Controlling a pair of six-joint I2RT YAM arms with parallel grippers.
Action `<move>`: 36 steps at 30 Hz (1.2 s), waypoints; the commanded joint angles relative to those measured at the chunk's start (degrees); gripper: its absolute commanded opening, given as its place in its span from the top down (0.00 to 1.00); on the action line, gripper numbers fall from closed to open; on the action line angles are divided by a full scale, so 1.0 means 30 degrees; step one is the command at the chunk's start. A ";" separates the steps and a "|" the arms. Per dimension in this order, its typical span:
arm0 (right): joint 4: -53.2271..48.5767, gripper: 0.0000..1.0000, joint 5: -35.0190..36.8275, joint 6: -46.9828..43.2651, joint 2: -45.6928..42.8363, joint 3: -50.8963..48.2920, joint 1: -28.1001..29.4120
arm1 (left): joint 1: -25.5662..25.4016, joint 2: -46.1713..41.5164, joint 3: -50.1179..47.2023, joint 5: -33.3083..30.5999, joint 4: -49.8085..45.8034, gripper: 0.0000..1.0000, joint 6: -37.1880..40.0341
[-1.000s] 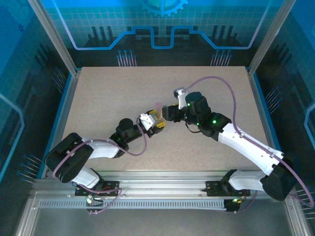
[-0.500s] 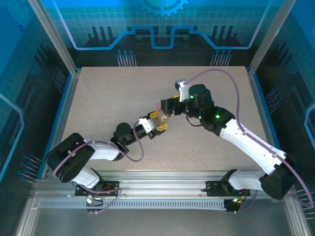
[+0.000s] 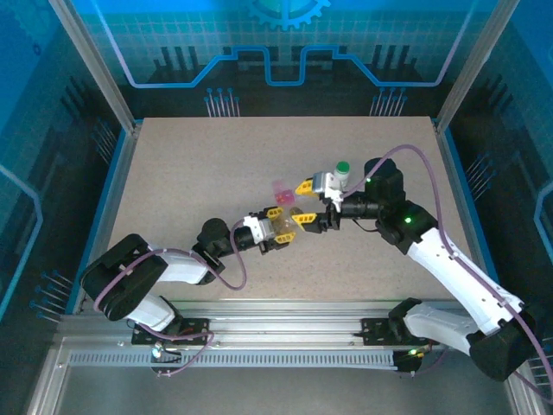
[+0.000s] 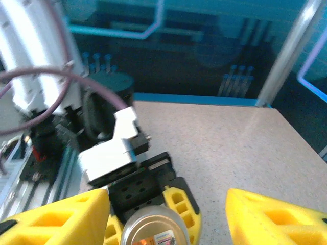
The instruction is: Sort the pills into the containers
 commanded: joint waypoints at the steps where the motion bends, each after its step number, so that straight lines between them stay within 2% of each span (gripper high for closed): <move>1: -0.2296 0.38 -0.3360 -0.4619 0.0436 0.0518 -0.0264 | 0.0191 -0.0546 -0.0091 0.2029 0.1053 1.00 -0.0575; 5: -0.4120 0.40 -0.3814 -0.5940 0.1395 0.1378 -0.0330 | 0.0246 -0.0701 -0.0142 0.2295 0.1065 1.00 -0.0699; 11: -0.4121 0.42 -0.3104 -0.6085 0.2116 0.1441 -0.0359 | 0.0375 -0.0753 -0.0151 0.2423 0.1067 1.00 -0.0760; 17: -0.3977 0.51 -0.2750 -0.5814 0.2284 0.1476 -0.0293 | 0.0423 -0.0723 -0.0069 0.2335 0.1048 1.00 -0.0883; 21: -0.3830 0.60 -0.2224 -0.5075 0.2395 0.1343 -0.0213 | 0.0472 -0.0712 0.0175 0.2379 0.0884 1.00 -0.1035; 26: -0.2004 0.85 -0.0199 -0.1352 0.2382 0.0631 0.0188 | 0.0478 -0.1099 0.0629 0.1811 -0.0421 1.00 -0.0672; 29: -0.1464 0.85 0.1611 0.0970 0.2266 0.0224 0.0768 | 0.0494 -0.1730 0.0879 0.1064 -0.1879 1.00 -0.0080; 32: -0.0756 0.87 0.4796 0.3214 0.2191 -0.0178 0.1800 | 0.0472 -0.2393 0.1090 0.0330 -0.3190 1.00 0.0426; 36: 0.0569 0.87 0.7787 0.7590 0.2258 -0.0924 0.2536 | 0.0420 -0.2937 0.1088 -0.1224 -0.3915 1.00 0.0886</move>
